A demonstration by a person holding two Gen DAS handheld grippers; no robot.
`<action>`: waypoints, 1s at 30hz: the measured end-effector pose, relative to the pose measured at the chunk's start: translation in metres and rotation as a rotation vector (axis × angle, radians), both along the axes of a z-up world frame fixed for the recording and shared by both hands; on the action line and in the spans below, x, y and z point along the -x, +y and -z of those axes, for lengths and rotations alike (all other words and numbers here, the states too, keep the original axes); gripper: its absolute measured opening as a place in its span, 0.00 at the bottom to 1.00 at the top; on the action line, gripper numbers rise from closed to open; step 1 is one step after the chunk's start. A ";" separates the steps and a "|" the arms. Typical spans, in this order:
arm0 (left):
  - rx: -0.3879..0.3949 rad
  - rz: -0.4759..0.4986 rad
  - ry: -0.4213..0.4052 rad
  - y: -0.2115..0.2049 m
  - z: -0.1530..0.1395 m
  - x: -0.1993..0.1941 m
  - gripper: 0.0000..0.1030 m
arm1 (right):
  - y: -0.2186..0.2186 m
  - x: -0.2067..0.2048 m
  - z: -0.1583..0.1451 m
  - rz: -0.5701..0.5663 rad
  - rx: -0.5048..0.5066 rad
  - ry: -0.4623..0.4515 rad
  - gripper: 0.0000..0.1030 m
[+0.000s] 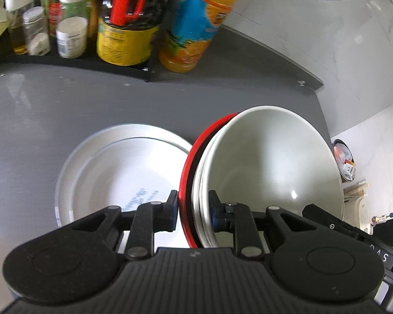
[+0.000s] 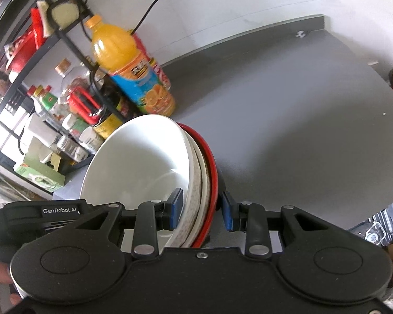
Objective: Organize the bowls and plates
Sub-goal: 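Lift the red bowl stack with both tools over the plate stack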
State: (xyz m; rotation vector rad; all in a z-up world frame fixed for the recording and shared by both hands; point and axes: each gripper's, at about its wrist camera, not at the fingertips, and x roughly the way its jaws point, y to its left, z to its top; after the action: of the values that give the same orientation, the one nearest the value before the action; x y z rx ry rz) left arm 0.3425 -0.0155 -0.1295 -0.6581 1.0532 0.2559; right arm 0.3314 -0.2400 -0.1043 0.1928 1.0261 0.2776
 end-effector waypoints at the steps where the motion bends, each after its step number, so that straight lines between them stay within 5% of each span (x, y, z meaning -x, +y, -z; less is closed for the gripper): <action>1: 0.000 -0.007 -0.001 0.004 0.000 0.004 0.21 | 0.005 0.001 0.001 -0.004 0.001 0.003 0.30; 30: 0.016 0.005 0.071 0.080 0.036 0.038 0.21 | 0.073 0.010 0.048 0.007 0.020 0.076 0.30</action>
State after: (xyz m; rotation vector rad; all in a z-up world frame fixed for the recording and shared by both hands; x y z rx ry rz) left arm 0.3041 0.0645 -0.1656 -0.6649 1.1258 0.2685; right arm 0.3215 -0.1671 -0.1521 0.1901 1.1029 0.2551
